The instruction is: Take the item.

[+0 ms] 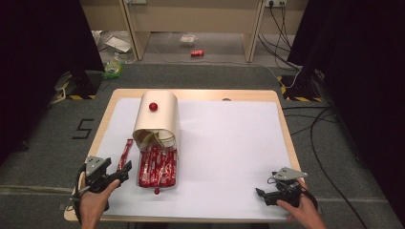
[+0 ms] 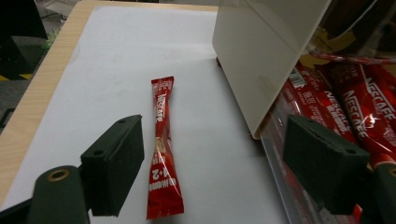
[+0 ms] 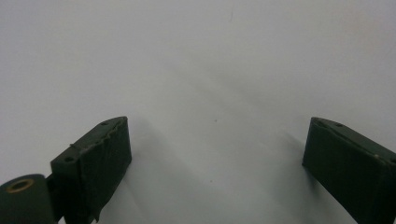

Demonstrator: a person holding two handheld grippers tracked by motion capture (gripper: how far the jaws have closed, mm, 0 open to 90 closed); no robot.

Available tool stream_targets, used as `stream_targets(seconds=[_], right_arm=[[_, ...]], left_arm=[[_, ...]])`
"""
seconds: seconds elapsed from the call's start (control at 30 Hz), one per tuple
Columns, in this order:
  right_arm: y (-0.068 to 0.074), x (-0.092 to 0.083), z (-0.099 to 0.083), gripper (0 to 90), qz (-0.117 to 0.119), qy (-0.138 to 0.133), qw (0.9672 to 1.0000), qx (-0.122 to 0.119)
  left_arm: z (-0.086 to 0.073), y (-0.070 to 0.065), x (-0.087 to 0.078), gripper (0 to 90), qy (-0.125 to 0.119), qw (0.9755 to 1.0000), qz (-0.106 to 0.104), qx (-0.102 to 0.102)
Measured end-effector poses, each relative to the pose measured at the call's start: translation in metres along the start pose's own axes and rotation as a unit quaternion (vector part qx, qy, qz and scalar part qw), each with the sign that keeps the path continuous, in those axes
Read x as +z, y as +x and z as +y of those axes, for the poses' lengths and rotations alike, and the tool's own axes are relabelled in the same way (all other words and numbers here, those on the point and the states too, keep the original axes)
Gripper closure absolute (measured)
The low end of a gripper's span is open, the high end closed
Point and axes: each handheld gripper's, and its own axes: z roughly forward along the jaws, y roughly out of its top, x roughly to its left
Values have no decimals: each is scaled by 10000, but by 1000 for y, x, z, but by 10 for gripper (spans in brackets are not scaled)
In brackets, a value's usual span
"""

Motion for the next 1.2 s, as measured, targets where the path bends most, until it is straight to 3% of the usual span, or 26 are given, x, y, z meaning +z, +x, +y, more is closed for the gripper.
stream_targets(seconds=[1.2], right_arm=[[0,0,0,82,3,0,10000,1]], left_arm=[[-17,-9,-38,205,-155,9998,-62,67]])
